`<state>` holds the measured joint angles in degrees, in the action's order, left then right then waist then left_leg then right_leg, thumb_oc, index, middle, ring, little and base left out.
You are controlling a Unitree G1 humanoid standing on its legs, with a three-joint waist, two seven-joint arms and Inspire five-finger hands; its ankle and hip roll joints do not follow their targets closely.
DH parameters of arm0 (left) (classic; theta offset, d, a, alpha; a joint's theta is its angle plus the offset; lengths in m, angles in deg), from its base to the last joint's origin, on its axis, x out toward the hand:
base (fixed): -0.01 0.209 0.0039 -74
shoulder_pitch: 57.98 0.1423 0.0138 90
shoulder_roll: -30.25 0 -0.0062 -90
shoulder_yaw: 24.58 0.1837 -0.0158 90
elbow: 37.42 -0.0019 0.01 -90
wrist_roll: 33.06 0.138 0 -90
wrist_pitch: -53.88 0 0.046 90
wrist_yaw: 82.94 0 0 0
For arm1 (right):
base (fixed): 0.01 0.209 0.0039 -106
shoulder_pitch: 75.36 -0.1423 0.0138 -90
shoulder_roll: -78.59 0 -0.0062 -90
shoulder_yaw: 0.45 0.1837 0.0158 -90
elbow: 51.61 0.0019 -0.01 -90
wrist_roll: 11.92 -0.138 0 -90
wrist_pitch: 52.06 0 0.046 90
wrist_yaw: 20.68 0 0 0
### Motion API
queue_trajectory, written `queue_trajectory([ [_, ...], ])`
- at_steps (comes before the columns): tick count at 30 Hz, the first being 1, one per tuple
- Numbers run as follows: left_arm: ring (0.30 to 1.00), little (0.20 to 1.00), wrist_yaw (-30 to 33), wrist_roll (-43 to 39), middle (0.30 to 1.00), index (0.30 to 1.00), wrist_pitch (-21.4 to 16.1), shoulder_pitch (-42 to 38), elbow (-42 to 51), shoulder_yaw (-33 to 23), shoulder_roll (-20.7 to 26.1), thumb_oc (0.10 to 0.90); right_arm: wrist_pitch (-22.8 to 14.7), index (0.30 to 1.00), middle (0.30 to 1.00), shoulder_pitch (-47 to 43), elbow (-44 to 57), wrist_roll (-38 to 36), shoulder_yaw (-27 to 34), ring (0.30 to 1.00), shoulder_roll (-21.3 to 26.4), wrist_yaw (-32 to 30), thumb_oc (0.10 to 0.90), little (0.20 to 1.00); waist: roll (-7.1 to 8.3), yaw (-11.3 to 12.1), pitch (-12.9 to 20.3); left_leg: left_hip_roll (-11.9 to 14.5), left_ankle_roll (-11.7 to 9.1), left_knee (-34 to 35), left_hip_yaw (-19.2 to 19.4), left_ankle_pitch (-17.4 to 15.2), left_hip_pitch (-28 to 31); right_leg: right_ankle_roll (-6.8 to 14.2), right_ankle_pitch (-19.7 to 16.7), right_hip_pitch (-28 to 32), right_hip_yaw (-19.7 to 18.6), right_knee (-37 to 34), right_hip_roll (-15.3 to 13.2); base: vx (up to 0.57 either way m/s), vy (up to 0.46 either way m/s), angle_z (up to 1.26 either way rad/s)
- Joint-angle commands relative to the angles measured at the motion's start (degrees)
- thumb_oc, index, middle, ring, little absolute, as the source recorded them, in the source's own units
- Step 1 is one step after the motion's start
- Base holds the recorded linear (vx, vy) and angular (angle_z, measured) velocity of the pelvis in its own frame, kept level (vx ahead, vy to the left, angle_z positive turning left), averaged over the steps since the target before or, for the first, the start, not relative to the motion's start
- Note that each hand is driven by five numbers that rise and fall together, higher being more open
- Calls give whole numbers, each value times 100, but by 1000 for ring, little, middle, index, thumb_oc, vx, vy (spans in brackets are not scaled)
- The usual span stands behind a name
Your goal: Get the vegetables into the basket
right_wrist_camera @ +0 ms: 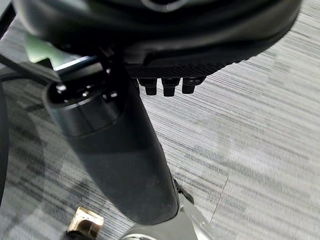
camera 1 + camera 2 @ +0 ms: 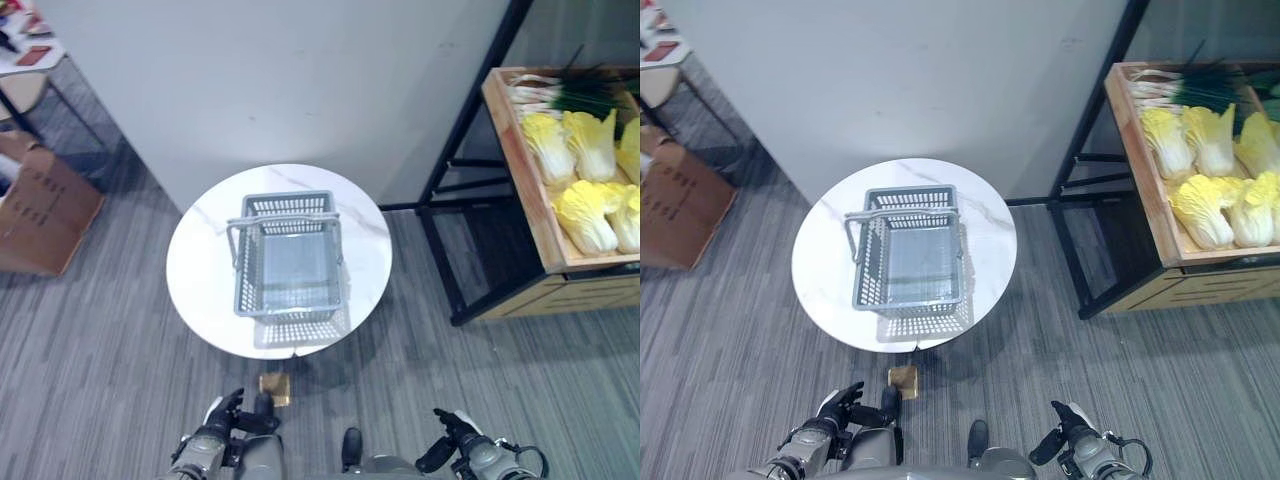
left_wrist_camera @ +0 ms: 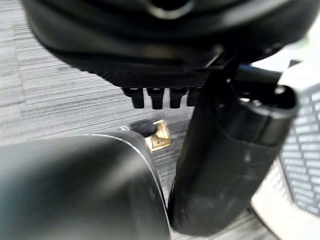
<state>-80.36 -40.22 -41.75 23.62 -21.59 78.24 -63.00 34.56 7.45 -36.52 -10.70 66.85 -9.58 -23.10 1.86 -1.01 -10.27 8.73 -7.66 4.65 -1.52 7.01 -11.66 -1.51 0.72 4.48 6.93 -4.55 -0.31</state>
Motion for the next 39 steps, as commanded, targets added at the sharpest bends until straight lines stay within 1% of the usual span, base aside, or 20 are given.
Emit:
queue_trajectory([
  [1,1000,1000,118,149,1000,1000,45,359,-247,302,147,900,-91,1000,1000,151,130,-46,223,1000,95,-41,900,1000,-49,33,160,-196,260,-810,320,-360,489,905,-310,-665,6,805,-828,105,247,-80],
  [4,1000,1000,83,247,1000,1000,48,321,-214,366,169,900,-62,1000,1000,122,153,-32,197,1000,16,-17,900,1000,0,-6,184,-328,398,-697,567,-452,664,1020,-493,-782,-204,909,-940,60,257,-49],
  [6,1000,1000,79,291,1000,1000,52,319,-209,381,196,900,-48,1000,1000,137,169,-17,179,1000,-34,3,900,1000,24,-22,189,-390,471,-642,659,-503,745,1084,-579,-847,-289,959,-1003,19,226,-29],
  [10,1000,1000,71,317,1000,1000,63,359,-221,308,263,900,-13,1000,1000,205,153,41,217,1000,-104,27,900,1000,65,-53,204,-590,610,-472,758,-582,895,1227,-861,-915,-333,1066,-1168,2,220,-5],
  [14,1000,1000,47,354,1000,1000,73,413,-236,254,312,900,4,1000,1000,215,180,95,188,1000,-137,62,900,1000,80,-53,149,-672,734,-445,827,-643,1017,1276,-1071,-1135,-345,1596,-1218,-25,148,3],
  [17,1000,1000,42,347,1000,1000,94,423,-268,228,344,900,-9,1000,1000,197,229,111,129,1000,-155,66,900,1000,44,-54,76,-660,787,-371,813,-601,1095,1246,-1099,-1298,-336,2096,-1108,-29,78,-6],
  [18,1000,1000,49,350,1000,1000,96,434,-280,222,354,900,-4,1000,1000,182,268,136,94,1000,-166,62,900,1000,52,-37,67,-648,775,-308,822,-595,1147,1258,-1131,-1326,-253,2033,-1174,-10,-42,-3],
  [19,1000,1000,48,382,1000,1000,96,450,-293,217,381,900,-5,1000,1000,168,311,144,83,1000,-189,45,900,1000,79,-10,98,-584,722,-229,863,-574,1171,1307,-1134,-1280,-82,1745,-1325,0,-62,-3],
  [20,1000,1000,47,382,1000,1000,96,451,-293,217,381,900,-5,1000,1000,168,311,145,83,1000,-189,45,900,1000,77,-15,95,-582,720,-225,858,-573,1177,1307,-1135,-1270,-75,1739,-1323,10,-122,-3],
  [22,1000,1000,57,382,1000,1000,100,429,-346,183,405,900,0,1000,1000,104,360,157,56,1000,-207,51,900,1000,131,9,134,-434,580,-189,834,-550,1151,1332,-1216,-1272,-104,1129,-1503,37,-220,-2],
  [23,1000,1000,50,373,1000,1000,108,421,-369,143,409,900,-6,1000,1000,79,360,196,17,1000,-217,72,900,1000,188,40,156,-416,536,-236,806,-543,1125,1335,-1111,-1172,-73,1006,-1487,44,-252,-4],
  [24,1000,1000,53,358,1000,1000,98,433,-381,127,420,900,-6,1000,1000,60,363,206,-5,1000,-212,66,900,1000,241,63,162,-396,507,-230,833,-542,1134,1352,-1147,-1155,-46,931,-1493,46,-209,1],
  [25,1000,1000,52,331,1000,1000,108,422,-409,98,412,900,-11,1000,1000,46,387,219,-31,1000,-216,78,900,1000,271,102,196,-339,450,-188,837,-514,1137,1342,-1048,-1103,3,822,-1453,25,-136,6],
  [26,1000,1000,52,331,1000,1000,108,422,-409,98,412,900,-12,1000,1000,46,387,219,-31,1000,-216,78,900,1000,269,100,195,-338,448,-185,835,-512,1139,1340,-1048,-1099,7,820,-1451,43,-172,15],
  [27,1000,1000,63,316,1000,1000,113,418,-430,70,405,900,-8,1000,1000,28,395,248,-70,1000,-203,82,900,1000,293,125,221,-272,389,-164,828,-480,1140,1318,-1004,-1031,135,676,-1410,44,-163,15],
  [29,1000,1000,59,282,1000,1000,118,404,-461,72,351,900,-13,1000,1000,14,363,215,-56,1000,-147,65,900,1000,256,141,265,-141,276,-147,783,-407,1107,1247,-877,-907,238,493,-1275,64,-250,16],
  [32,1000,1000,59,218,1000,1000,128,403,-489,59,265,900,-14,1000,1000,29,249,173,19,1000,-55,16,900,1000,187,138,317,-18,170,-177,711,-365,1087,1173,-822,-724,401,270,-1159,61,-178,-1],
  [34,1000,1000,42,193,1000,1000,126,418,-479,51,216,900,-14,1000,1000,81,186,152,93,1000,9,-12,900,1000,131,129,331,27,111,-201,697,-332,1089,1153,-803,-595,505,174,-1130,57,-125,21],
  [36,1000,1000,49,172,1000,1000,131,429,-476,47,187,900,1,1000,1000,174,79,110,228,1000,101,-43,900,1000,68,94,348,75,12,-183,793,-240,1070,1157,-772,-468,672,105,-1135,31,-83,35],
  [39,1000,1000,76,143,1000,1000,140,472,-502,5,169,900,18,1000,1000,241,-29,-34,412,1000,127,-94,900,1000,30,52,393,83,-1,-82,851,-209,1139,1167,-779,-436,704,69,-1127,27,-3,37],
])
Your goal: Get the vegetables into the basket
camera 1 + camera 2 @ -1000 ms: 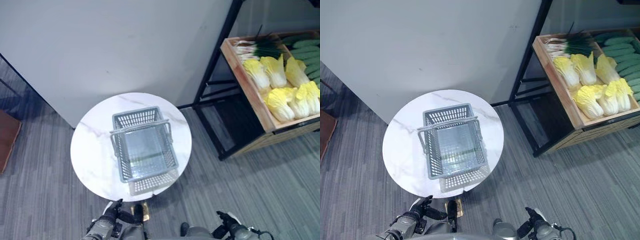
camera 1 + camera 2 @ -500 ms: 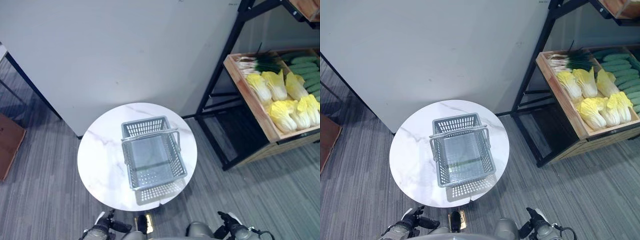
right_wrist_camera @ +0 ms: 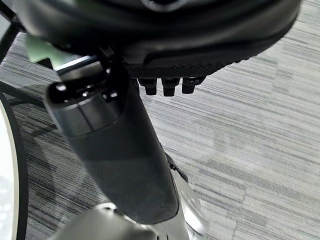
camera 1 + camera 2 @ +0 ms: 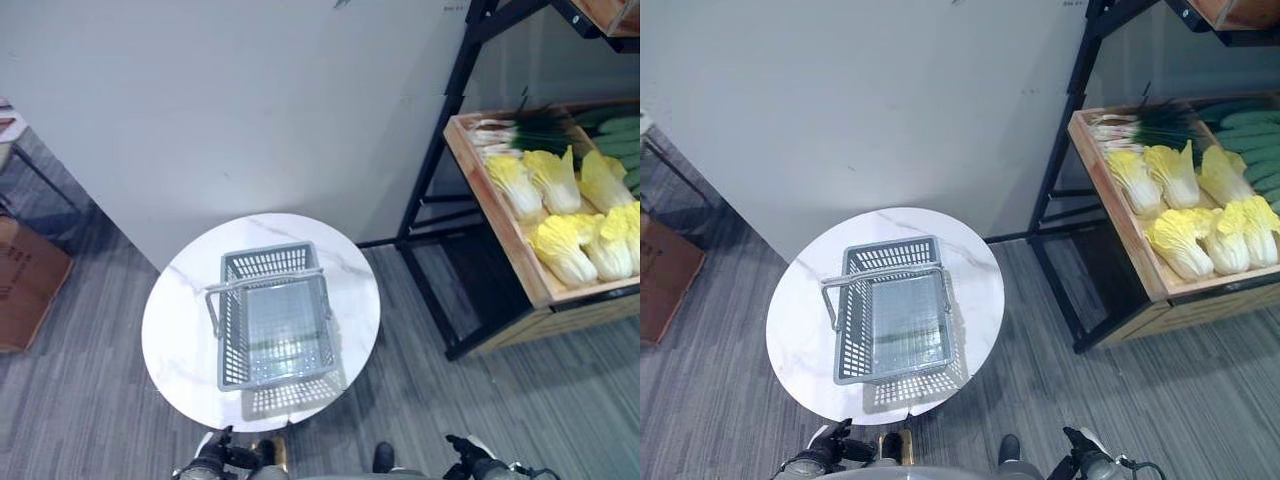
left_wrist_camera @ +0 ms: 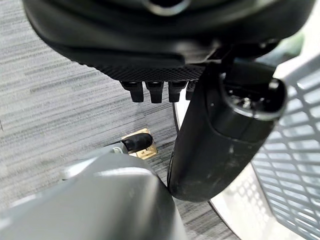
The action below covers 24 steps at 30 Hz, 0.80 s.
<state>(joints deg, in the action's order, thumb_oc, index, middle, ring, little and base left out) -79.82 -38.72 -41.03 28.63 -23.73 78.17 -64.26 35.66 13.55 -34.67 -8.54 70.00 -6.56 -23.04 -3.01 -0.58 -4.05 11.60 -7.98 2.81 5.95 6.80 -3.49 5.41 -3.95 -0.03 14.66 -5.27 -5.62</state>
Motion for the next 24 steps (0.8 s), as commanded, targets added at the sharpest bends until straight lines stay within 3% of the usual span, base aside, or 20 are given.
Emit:
queue_trajectory([
  [1,1000,1000,25,-31,1000,1000,78,-4,-319,-22,289,900,-89,1000,1000,-348,-269,-345,199,1000,-164,-132,900,1000,506,-19,-187,-204,46,151,136,-202,368,480,-318,16,-109,117,-585,69,12,22],
  [3,1000,1000,49,-105,1000,1000,95,29,-379,-123,294,900,-113,1000,1000,-312,-362,-673,532,1000,-134,-247,900,1000,495,-82,-94,-200,72,219,229,-236,472,490,-324,33,-184,96,-570,81,31,-4],
  [8,1000,1000,-11,-93,1000,1000,124,-26,-469,-305,482,900,-127,1000,1000,-522,-181,-672,1062,1000,710,-483,900,1000,524,-171,12,-257,125,219,323,-397,600,554,-383,52,-318,94,-634,27,51,-19],
  [9,1000,1000,-49,-57,1000,1000,104,28,-415,-323,539,900,-166,1000,1000,-579,165,-541,1110,1000,1003,-531,900,1000,527,-188,9,-271,134,219,340,-414,605,579,-419,30,-360,101,-654,-30,116,-16],
  [10,1000,1000,-131,-9,1000,1000,45,207,-207,-377,572,900,-266,1000,1000,-482,1513,26,1053,1000,1594,-595,900,1000,534,-213,-18,-307,152,219,362,-435,599,622,-480,-12,-408,107,-693,-29,89,-21],
  [11,1000,1000,-131,-9,1000,1000,47,211,-204,-373,570,900,-257,1000,1000,-467,1529,30,1061,1000,1597,-592,900,1000,531,-210,-14,-307,152,219,362,-436,598,622,-479,-14,-408,108,-693,-35,86,-15],
  [13,1000,1000,-163,43,1000,1000,-15,451,-40,-530,575,900,-516,1000,1000,-264,3658,853,1192,1000,2438,-686,900,1000,546,-222,-75,-348,182,219,363,-451,575,673,-535,-72,-438,129,-757,-40,68,-10],
  [14,1000,1000,-162,45,1000,1000,-15,453,-39,-524,572,900,-507,1000,1000,-242,3679,857,1209,1000,2441,-681,900,1000,543,-218,-73,-348,183,219,361,-452,575,674,-534,-71,-436,129,-757,-45,63,-11],
  [15,1000,1000,-117,85,1000,1000,-17,466,-46,-606,559,900,-688,1000,1000,-192,4771,1109,1326,1000,2739,-696,900,1000,566,-209,-88,-366,191,219,346,-454,551,693,-551,-82,-422,127,-796,-17,22,-7],
  [16,1000,1000,-116,86,1000,1000,-18,466,-46,-602,556,900,-680,1000,1000,-174,4791,1112,1341,1000,2742,-690,900,1000,563,-209,-86,-366,192,219,342,-455,549,694,-550,-81,-418,127,-796,-21,37,1],
  [17,1000,1000,-95,142,1000,1000,-12,446,-97,-641,526,900,-880,1000,1000,-239,5742,1332,1305,1000,2972,-616,900,1000,586,-171,-76,-385,186,219,321,-458,522,705,-555,-74,-386,114,-818,-3,16,6],
  [21,1000,1000,-95,286,1000,1000,6,389,-157,-611,483,900,-1112,1000,1000,-610,6904,1437,982,1000,3256,-359,900,1000,609,-88,-61,-400,175,219,284,-459,504,710,-545,-29,-324,90,-846,9,7,10],
  [24,1000,1000,-41,333,1000,1000,12,330,-187,-483,447,900,-1259,1000,1000,-1256,7478,860,347,1000,2966,-81,900,1000,611,27,-46,-421,170,219,268,-454,494,706,-540,16,-263,77,-869,1,8,16],
])
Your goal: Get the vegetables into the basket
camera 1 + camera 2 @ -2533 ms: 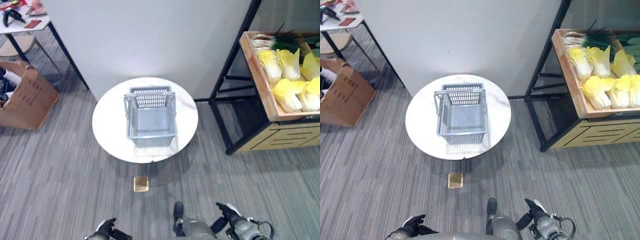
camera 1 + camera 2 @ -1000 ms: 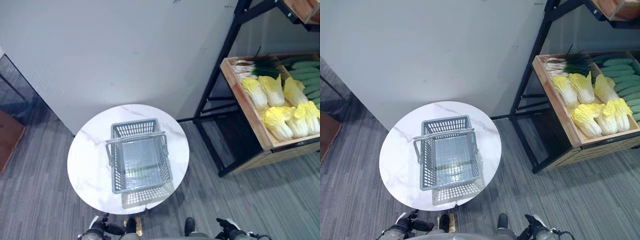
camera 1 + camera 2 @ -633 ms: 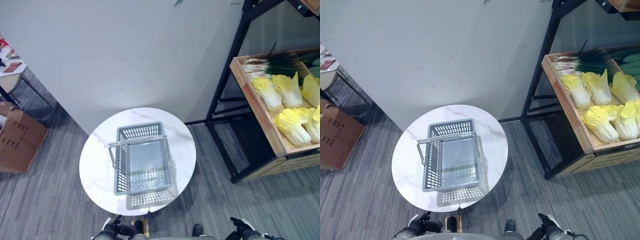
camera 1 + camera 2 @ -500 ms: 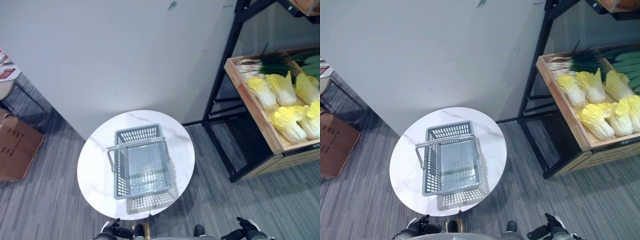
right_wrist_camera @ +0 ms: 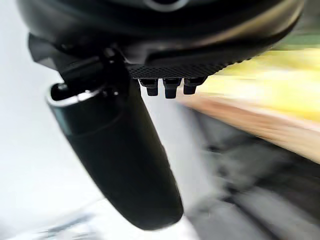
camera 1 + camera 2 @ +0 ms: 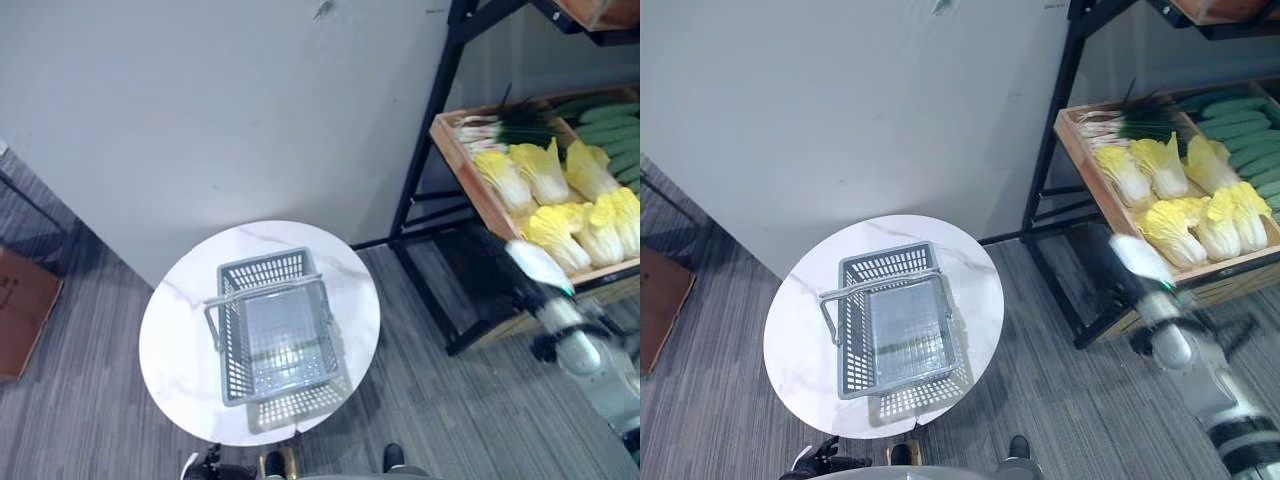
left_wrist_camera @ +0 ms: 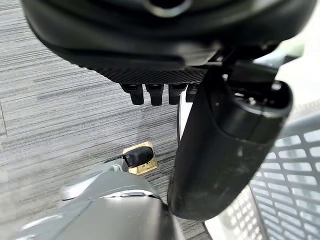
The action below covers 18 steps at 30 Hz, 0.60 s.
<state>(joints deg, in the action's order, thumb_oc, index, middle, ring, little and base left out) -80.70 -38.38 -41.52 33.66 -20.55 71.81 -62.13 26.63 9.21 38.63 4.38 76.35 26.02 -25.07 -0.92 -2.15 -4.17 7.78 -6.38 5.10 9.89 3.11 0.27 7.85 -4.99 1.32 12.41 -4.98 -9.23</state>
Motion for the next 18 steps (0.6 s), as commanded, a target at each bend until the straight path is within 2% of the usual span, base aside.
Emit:
queue_trajectory([
  [1,1000,1000,50,307,1000,1000,69,-182,-508,226,229,900,-367,1000,1000,-1086,297,-469,-566,1000,-361,199,900,1000,401,248,-29,-37,5,-10,-139,-81,109,457,-433,-113,-26,45,-515,3,10,8],
  [2,1000,1000,65,314,1000,1000,79,-194,-515,295,251,900,-358,1000,1000,-1724,377,-473,-1155,1000,-453,361,900,1000,398,339,-25,-40,-4,-10,-166,-75,100,453,-424,-84,5,38,-524,-3,6,7],
  [4,1000,1000,69,295,1000,1000,84,-195,-517,303,250,900,-317,1000,1000,-2008,287,-735,-1422,1000,-639,466,900,1000,394,356,-37,-47,-5,-10,-185,-69,96,449,-419,-63,24,35,-528,-5,1,14],
  [5,1000,1000,82,279,1000,1000,90,-183,-522,332,253,900,-272,1000,1000,-2113,194,-1152,-1532,1000,-866,578,900,1000,394,385,-41,-51,-7,-10,-195,-65,90,445,-413,-56,45,33,-529,-13,11,26],
  [6,1000,1000,115,207,1000,1000,101,-171,-524,437,244,900,-204,1000,1000,-2578,-185,-1523,-1861,1000,-1315,580,900,1000,389,475,-47,-59,-5,-10,-225,-54,70,437,-408,-41,69,27,-535,-12,14,24],
  [7,1000,1000,105,207,1000,1000,119,-165,-523,476,256,900,-174,1000,1000,-2842,-244,-1411,-2047,1000,-1351,547,900,1000,387,509,-59,-61,-6,-10,-240,-50,67,434,-406,-30,78,27,-539,-9,14,15],
  [8,1000,1000,105,207,1000,1000,120,-167,-523,467,253,900,-177,1000,1000,-2859,-257,-1409,-2061,1000,-1357,542,900,1000,384,500,-65,-61,-6,-10,-240,-50,70,434,-406,-27,78,28,-539,-7,10,10],
  [9,1000,1000,142,179,1000,1000,103,-211,-492,581,230,900,-96,1000,1000,-3068,-580,-1808,-2115,1000,-1812,450,900,1000,381,549,-93,-63,-2,-10,-256,-39,60,429,-410,-23,96,35,-544,-7,7,14],
  [10,1000,1000,141,178,1000,1000,103,-211,-492,578,235,900,-102,1000,1000,-3077,-592,-1809,-2119,1000,-1821,448,900,1000,386,547,-96,-64,-2,-10,-255,-40,61,429,-409,-21,96,35,-544,-16,14,13],
  [14,1000,1000,233,50,1000,1000,91,-301,-376,789,250,900,36,1000,1000,-3710,-1459,-2068,-2318,1000,-2606,198,900,1000,400,697,-204,-78,0,-10,-310,10,-48,419,-439,-77,124,42,-557,-40,14,0],
  [18,1000,1000,233,-48,1000,1000,91,-348,-361,821,309,900,145,1000,1000,-3951,-1872,-2005,-2415,1000,-2776,145,900,1000,435,764,-276,-90,7,-10,-359,44,-118,416,-458,-120,163,60,-561,-32,6,10],
])
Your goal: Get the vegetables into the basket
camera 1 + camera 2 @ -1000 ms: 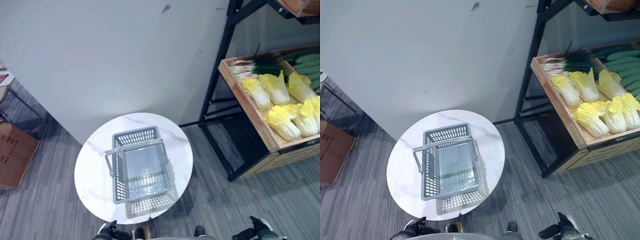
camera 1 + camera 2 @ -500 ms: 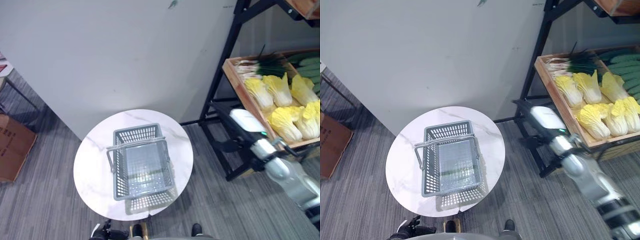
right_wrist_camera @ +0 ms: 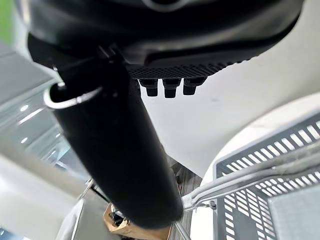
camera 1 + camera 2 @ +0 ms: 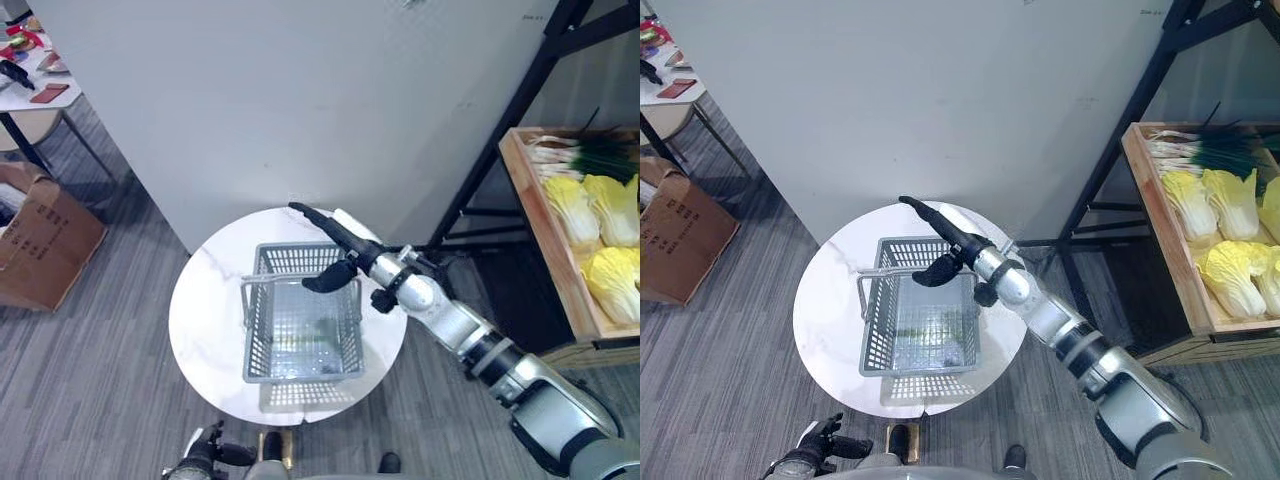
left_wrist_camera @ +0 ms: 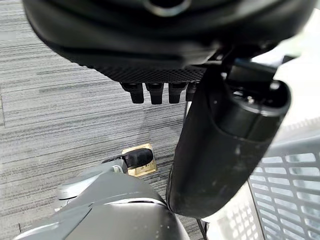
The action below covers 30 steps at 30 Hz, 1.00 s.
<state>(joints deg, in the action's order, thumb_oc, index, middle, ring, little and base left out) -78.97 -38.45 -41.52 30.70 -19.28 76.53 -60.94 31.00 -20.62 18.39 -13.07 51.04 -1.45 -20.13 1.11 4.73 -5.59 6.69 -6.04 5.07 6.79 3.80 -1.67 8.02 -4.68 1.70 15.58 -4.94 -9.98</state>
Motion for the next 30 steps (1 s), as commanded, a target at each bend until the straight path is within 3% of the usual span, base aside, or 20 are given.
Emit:
queue_trajectory([
  [1,1000,1000,73,-53,1000,1000,93,-72,-487,361,214,900,-251,1000,1000,-1016,28,-249,103,1000,-77,-366,900,1000,244,97,-152,14,-25,-7,-67,-21,53,398,-493,-168,-143,63,-494,-20,5,6],
  [10,1000,1000,164,-288,1000,1000,-2,-310,-369,557,380,900,-39,1000,1000,-1607,-1548,198,44,1000,-302,-752,900,1000,271,327,-394,-34,-13,-7,-266,92,-257,403,-548,-343,-18,107,-551,-39,10,10],
  [15,1000,1000,199,-322,1000,1000,-34,-372,-346,588,413,900,-11,1000,1000,-1684,-1739,337,16,1000,-280,-803,900,1000,249,360,-456,-52,-13,-7,-313,131,-351,403,-555,-411,7,127,-572,-28,16,7],
  [20,1000,1000,180,-240,1000,1000,-48,-385,-330,687,474,900,34,1000,1000,-1959,-2165,1288,-506,1000,-21,-739,900,1000,233,416,-536,-78,-8,-7,-377,167,-460,409,-574,-479,34,141,-598,5,23,6],
  [21,1000,1000,-7,-199,1000,1000,428,-1699,-1008,772,1247,900,36,330,330,-1892,-2150,1429,-697,330,-81,-563,422,330,247,135,-440,-53,-36,-7,-280,147,-420,429,-584,-496,-56,123,-581,52,36,6],
  [22,1000,1000,388,11,1000,1000,46,-1022,-894,803,514,900,54,300,300,-1757,-1952,1554,-690,300,-268,-804,400,300,337,141,-445,-27,-39,-7,-239,118,-397,408,-557,-513,-89,136,-574,68,7,19],
  [23,1000,1000,375,77,1000,1000,-229,-712,-692,849,160,900,-28,300,300,-1558,-1842,1668,-549,300,-328,-934,400,300,432,198,-443,-20,-49,-7,-272,119,-385,399,-530,-491,-59,132,-572,26,-72,9],
  [24,1000,1000,641,-43,1000,1000,331,-892,-625,821,-71,900,160,300,300,-1706,-2073,1711,-753,300,-200,-1018,400,300,462,228,-413,-22,-37,-7,-290,85,-379,405,-522,-471,-62,132,-570,16,-61,-20],
  [25,1000,1000,563,52,1000,1000,90,-688,-382,891,-13,900,179,300,300,-1757,-2074,1700,-628,300,-130,-965,400,300,429,296,-408,-37,-26,-7,-332,114,-438,401,-533,-485,-15,140,-590,1,-37,-45],
  [30,1000,1000,483,351,1000,1000,7,-289,-670,875,145,900,-36,300,300,-1792,-2343,2207,-744,300,179,-1038,400,300,442,451,-410,-86,-17,-7,-416,107,-417,422,-487,-376,89,154,-620,0,-6,10],
])
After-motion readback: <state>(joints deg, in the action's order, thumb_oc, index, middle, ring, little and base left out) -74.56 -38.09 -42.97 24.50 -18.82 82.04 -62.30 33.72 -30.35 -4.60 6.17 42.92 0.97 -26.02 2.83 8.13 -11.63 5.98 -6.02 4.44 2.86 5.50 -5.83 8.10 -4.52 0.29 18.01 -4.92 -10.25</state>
